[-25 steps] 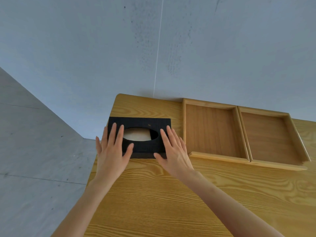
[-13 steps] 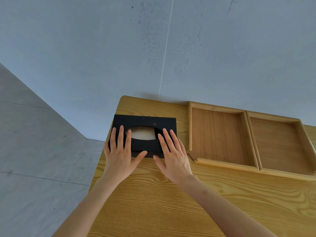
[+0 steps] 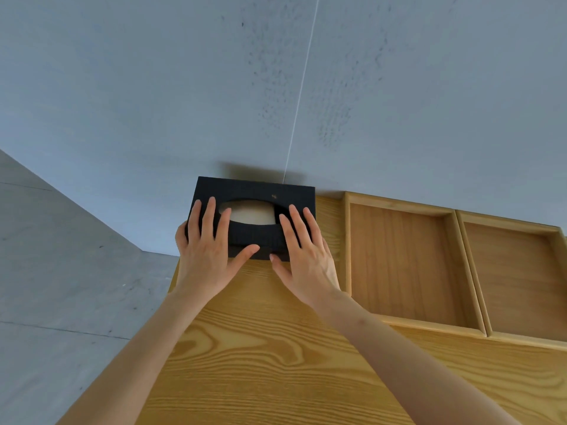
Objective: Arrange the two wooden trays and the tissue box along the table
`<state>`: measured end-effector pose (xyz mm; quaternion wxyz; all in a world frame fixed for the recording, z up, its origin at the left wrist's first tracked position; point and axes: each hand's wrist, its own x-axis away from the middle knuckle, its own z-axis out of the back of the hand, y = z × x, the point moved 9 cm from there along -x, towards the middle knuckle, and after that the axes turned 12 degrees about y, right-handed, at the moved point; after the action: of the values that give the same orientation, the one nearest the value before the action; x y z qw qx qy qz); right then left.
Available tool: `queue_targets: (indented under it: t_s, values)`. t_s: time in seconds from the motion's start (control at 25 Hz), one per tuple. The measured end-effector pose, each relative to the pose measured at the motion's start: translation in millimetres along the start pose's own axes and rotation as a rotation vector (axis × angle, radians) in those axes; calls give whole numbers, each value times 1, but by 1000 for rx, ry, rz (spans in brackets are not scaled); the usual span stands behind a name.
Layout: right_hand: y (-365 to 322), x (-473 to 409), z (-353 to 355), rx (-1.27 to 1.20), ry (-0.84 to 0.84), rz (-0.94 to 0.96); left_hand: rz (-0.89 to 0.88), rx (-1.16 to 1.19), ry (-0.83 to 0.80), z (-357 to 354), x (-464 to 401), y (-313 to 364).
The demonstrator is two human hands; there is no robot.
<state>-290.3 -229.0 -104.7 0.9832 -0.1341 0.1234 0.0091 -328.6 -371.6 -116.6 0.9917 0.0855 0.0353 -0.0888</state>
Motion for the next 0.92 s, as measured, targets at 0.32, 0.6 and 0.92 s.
queue_targets:
  t_s: [0.32, 0.6, 0.92]
  values:
    - [1, -30, -10, 60, 48, -26, -84, -20, 46, -1, -43, -6]
    - [-2, -29, -11, 24, -35, -25, -90, -6, 18, 5, -43, -4]
    - [6, -15, 16, -26, -236, -67, -17, 8, -57, 25, -32, 18]
